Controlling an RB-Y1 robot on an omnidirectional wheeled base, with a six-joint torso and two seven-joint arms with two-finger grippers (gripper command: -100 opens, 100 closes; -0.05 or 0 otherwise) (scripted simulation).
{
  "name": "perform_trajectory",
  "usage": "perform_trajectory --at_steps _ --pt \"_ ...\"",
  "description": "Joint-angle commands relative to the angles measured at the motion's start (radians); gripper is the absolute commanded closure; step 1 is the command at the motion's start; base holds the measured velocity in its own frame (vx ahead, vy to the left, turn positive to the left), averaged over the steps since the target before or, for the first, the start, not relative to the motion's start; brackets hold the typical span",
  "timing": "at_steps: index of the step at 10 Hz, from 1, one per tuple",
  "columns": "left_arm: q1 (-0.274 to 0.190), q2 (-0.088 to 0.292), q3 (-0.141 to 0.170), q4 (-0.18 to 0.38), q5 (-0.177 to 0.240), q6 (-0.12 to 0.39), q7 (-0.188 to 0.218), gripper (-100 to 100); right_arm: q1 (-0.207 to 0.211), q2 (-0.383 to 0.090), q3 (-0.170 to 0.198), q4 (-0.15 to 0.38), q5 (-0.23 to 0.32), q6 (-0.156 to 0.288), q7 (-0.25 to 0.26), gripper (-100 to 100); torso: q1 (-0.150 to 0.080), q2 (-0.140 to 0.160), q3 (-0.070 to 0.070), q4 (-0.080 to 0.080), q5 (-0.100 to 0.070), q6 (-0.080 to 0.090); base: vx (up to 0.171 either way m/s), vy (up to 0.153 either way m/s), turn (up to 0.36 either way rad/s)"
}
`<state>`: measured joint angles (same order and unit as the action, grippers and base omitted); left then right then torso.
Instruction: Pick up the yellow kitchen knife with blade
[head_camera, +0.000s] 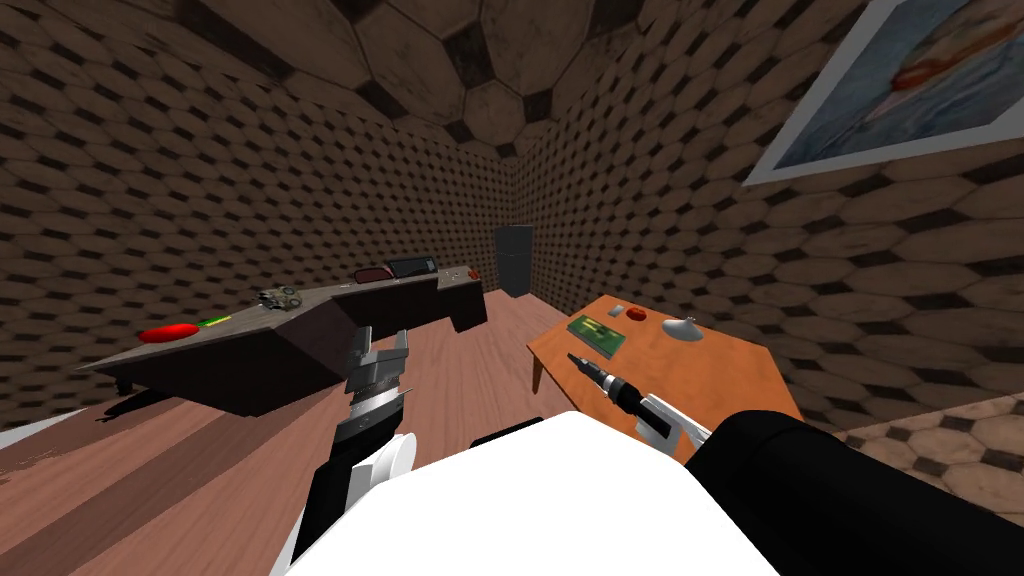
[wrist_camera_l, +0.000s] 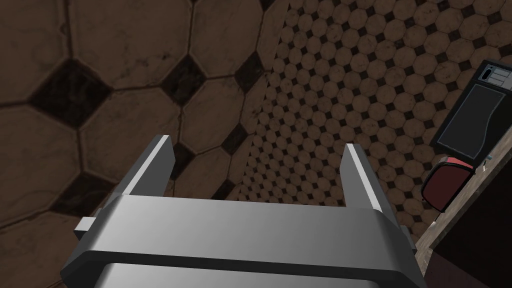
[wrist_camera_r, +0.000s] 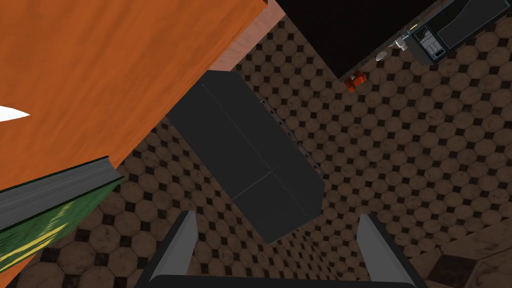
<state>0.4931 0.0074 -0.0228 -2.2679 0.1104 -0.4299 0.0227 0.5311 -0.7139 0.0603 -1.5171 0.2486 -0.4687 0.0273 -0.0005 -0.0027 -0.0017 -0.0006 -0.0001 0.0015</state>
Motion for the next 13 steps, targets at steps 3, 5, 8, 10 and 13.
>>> perform_trajectory --at_steps 3,5,8,10,13 --pt "0.000 0.000 0.000 0.000 0.000 0.000 0.000 0 0.024 -0.081 0.059 0.091 0.037 0.004 0.015 -100 -0.002 -0.001 -0.001 0.000 0.000 -0.001 0.043 -0.054 0.250" --pt "0.000 0.000 0.000 0.000 0.000 0.000 0.000 0 0.043 -0.149 0.123 0.163 0.074 0.007 0.033 -100 -0.001 -0.001 0.000 0.000 0.000 -0.001 0.040 -0.054 0.278" --pt "0.000 0.000 0.000 0.000 0.000 0.000 0.000 0 0.062 -0.214 0.195 0.247 0.111 0.011 0.053 -100 -0.001 -0.001 0.000 0.000 0.000 0.001 0.033 -0.050 0.203" --pt "0.000 0.000 0.000 0.000 0.000 0.000 0.000 0 0.073 -0.242 0.231 0.289 0.130 0.012 0.063 -100 0.001 0.000 0.000 0.000 0.000 0.000 0.017 -0.027 0.160" --pt "0.000 0.000 0.000 0.000 0.000 0.000 0.000 0 0.083 -0.269 0.268 0.323 0.148 0.014 0.073 -100 0.000 0.001 0.000 0.000 0.000 0.001 0.013 -0.032 0.102"
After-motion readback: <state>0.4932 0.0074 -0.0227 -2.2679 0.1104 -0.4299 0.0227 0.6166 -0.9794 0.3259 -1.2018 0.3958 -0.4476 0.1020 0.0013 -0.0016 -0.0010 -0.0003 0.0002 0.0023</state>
